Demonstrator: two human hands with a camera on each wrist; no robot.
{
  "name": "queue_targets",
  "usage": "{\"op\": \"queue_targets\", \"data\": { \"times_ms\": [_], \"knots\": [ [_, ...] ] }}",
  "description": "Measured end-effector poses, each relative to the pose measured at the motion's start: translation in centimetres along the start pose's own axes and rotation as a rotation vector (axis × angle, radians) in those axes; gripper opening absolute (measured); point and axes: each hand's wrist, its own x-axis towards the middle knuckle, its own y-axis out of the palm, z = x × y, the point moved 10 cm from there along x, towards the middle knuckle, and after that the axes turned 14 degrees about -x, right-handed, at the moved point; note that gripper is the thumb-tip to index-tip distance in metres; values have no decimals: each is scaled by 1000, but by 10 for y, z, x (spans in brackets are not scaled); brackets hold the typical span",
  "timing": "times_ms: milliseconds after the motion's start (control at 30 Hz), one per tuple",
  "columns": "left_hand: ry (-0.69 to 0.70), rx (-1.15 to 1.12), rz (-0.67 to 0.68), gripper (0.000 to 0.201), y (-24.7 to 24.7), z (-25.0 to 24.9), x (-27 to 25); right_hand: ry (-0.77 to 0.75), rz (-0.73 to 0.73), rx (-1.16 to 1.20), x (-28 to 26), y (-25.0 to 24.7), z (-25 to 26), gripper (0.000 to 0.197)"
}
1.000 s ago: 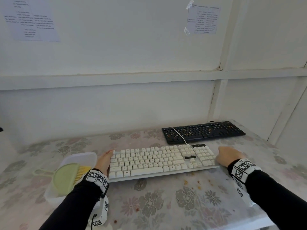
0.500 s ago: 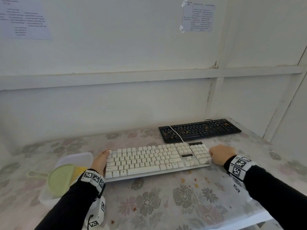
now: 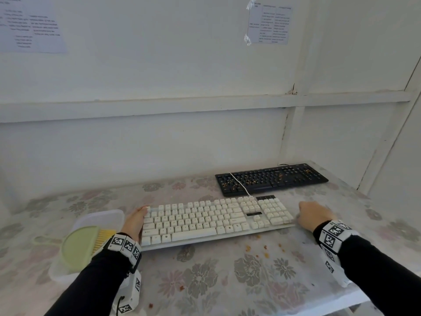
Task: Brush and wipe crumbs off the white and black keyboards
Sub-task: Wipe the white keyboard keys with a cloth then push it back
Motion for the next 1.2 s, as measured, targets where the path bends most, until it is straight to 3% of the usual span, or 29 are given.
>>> {"op": "queue_targets", "data": {
  "times_ms": [67, 200, 333, 467, 600, 667, 733, 833, 933, 1067, 1133, 1200],
  "knots": [
    [2, 10, 0, 30, 1, -1, -1, -42, -24, 37, 0, -6, 9, 5],
    [-4, 18, -4, 33, 0, -1, -1, -196, -49, 63, -4, -9, 45, 16],
    [4, 26, -4, 30, 0, -3, -3, -45, -25, 61, 2, 6, 21, 5],
    [6, 30, -17, 30, -2, -4, -5, 57, -127, -51, 1, -3, 0, 21],
    [2, 39, -13, 31, -1, -4, -4, -132, -93, 122, 4, -6, 28, 7],
    [3, 39, -10, 31, 0, -4, -5, -183, -43, 144, 5, 1, 37, 12],
    [8, 41, -8, 31, 0, -4, -5, -96, 8, 67, 5, 12, 23, 9],
    [9, 39, -8, 29, 0, -5, -6, 57, -48, -73, 2, 11, -6, 26],
    [8, 32, -17, 29, 0, -5, -7, 38, -168, 24, 4, -4, -9, 14],
    [7, 33, -17, 28, 2, -6, -8, -53, -94, 85, 9, 8, 6, 12],
    [3, 20, -17, 26, 1, -6, -9, -9, -25, -2, 5, 19, 1, 17],
    [2, 13, -13, 23, 3, -6, -10, 33, -51, 2, 5, 19, -6, 19]
  ]
}}
